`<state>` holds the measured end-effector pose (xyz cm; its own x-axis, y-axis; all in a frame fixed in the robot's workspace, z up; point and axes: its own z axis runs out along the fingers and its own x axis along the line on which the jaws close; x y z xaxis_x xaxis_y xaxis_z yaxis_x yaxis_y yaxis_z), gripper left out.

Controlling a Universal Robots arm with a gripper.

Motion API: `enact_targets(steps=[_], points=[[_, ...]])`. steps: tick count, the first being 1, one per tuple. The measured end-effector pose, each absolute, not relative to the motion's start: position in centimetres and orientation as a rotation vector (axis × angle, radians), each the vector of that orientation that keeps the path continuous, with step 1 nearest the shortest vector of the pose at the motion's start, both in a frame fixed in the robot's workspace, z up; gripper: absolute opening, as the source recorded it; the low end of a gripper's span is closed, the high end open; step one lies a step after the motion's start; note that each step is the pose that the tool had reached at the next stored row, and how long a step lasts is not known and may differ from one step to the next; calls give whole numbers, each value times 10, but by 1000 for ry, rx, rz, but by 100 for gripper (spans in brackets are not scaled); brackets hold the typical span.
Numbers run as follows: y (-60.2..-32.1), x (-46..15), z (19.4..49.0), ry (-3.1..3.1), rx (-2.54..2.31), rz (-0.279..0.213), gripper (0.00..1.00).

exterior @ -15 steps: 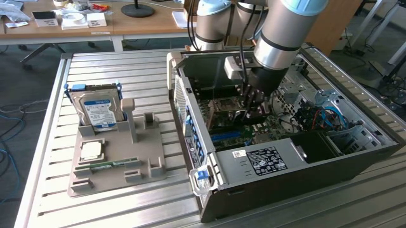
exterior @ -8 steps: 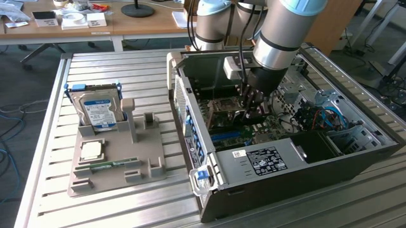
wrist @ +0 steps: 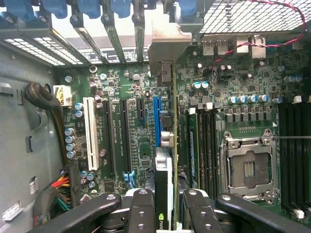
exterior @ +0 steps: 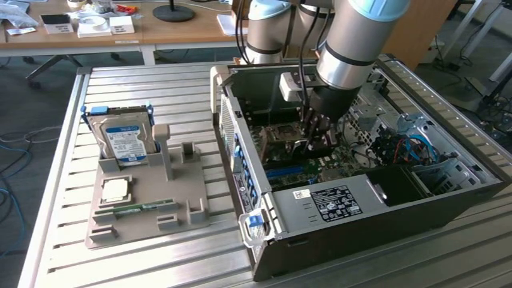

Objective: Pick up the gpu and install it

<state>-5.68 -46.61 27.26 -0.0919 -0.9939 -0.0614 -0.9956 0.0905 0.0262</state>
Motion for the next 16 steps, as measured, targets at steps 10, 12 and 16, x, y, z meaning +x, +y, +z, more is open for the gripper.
enact_targets(steps=[10,12,16], points=[[-466,-58,271,2299,-2098,94,27],[-467,-58,271,2299,-2098,95,27],[-467,-59,270,2297,-2100,95,27]])
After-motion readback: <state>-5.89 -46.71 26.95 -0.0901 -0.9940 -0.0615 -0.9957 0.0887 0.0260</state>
